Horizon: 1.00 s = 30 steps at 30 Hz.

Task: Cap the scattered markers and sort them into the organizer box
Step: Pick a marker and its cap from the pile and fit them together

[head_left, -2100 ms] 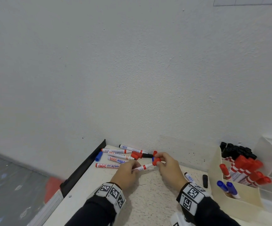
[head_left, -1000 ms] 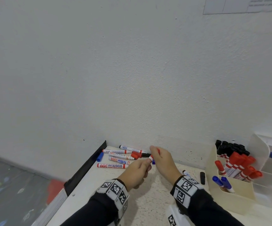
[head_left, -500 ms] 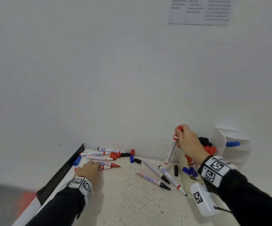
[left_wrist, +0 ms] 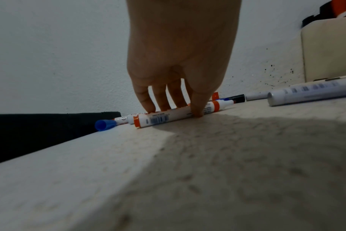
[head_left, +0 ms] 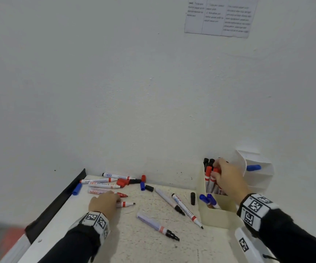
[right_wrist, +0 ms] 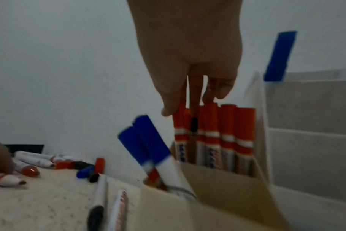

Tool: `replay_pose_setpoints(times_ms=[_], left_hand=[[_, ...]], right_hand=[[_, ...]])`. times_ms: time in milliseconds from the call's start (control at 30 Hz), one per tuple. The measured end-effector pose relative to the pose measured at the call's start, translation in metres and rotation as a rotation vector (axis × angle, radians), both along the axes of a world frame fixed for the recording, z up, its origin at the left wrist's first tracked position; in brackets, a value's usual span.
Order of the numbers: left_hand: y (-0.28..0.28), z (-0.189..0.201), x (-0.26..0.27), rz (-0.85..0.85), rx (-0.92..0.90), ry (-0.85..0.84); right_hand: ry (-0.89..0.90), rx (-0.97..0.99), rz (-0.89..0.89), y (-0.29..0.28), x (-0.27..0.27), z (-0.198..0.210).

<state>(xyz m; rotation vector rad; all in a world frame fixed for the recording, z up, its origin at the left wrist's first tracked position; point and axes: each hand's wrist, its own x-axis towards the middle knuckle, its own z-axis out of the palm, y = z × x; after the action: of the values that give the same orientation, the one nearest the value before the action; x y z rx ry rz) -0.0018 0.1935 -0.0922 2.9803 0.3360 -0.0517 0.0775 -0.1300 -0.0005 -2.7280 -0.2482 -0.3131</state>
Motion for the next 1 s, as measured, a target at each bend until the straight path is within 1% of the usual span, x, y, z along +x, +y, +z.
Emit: replay_pose_setpoints(times_ms=[67, 100, 167, 200, 233, 267, 300, 333, 400, 433, 467, 500, 533, 600, 667, 733, 800, 867, 1000], left_hand=[[0.001, -0.001, -0.001, 0.011, -0.003, 0.002], [0.001, 0.000, -0.001, 0.019, -0.007, -0.002], [0.001, 0.002, -0.003, 0.028, -0.023, -0.010], [0.002, 0.002, -0.004, 0.027, -0.033, -0.004], [0.002, 0.003, -0.004, 0.023, -0.044, 0.003], [0.003, 0.003, -0.004, 0.021, -0.055, 0.007], [0.004, 0.004, -0.005, 0.023, -0.065, 0.009], [0.005, 0.005, -0.006, 0.027, -0.076, 0.014], [0.007, 0.005, -0.007, 0.027, -0.096, 0.028], [0.008, 0.004, -0.008, 0.030, -0.110, 0.031], [0.008, 0.005, -0.008, 0.036, -0.125, 0.028], [0.008, 0.006, -0.009, 0.042, -0.137, 0.027], [0.008, 0.006, -0.009, 0.047, -0.147, 0.031], [0.007, 0.006, -0.010, 0.063, -0.169, 0.028], [0.005, 0.007, -0.012, 0.089, -0.200, 0.004], [0.005, 0.008, -0.012, 0.105, -0.257, -0.014], [0.007, 0.011, -0.010, 0.118, -0.357, -0.019], [0.008, 0.014, -0.006, 0.116, -0.420, -0.004], [0.009, 0.011, -0.001, 0.141, -0.472, -0.011]], right_hand=[[0.019, -0.269, -0.012, 0.005, -0.005, -0.003], [-0.043, -0.389, -0.001, 0.008, -0.007, -0.003], [-0.174, -0.402, 0.001, 0.025, -0.015, 0.006], [-0.248, -0.335, 0.019, 0.037, -0.020, 0.010], [-0.308, -0.277, 0.061, 0.052, -0.025, 0.014], [-0.316, -0.264, 0.135, 0.067, -0.032, 0.013], [-0.261, -0.237, 0.230, 0.082, -0.039, 0.008], [-0.114, -0.206, 0.319, 0.096, -0.048, 0.000], [0.285, -0.193, 0.447, 0.119, -0.069, -0.023], [0.452, -0.226, 0.469, 0.127, -0.078, -0.034], [0.575, -0.264, 0.467, 0.132, -0.085, -0.046], [0.653, -0.308, 0.465, 0.135, -0.089, -0.054], [0.690, -0.338, 0.470, 0.137, -0.091, -0.061], [0.685, -0.326, 0.474, 0.138, -0.088, -0.066], [0.646, -0.305, 0.430, 0.135, -0.078, -0.067], [0.553, -0.327, 0.355, 0.129, -0.065, -0.067], [0.416, -0.341, 0.279, 0.123, -0.050, -0.069], [0.332, -0.335, 0.239, 0.118, -0.036, -0.071], [0.299, -0.363, 0.229, 0.114, -0.017, -0.076]])
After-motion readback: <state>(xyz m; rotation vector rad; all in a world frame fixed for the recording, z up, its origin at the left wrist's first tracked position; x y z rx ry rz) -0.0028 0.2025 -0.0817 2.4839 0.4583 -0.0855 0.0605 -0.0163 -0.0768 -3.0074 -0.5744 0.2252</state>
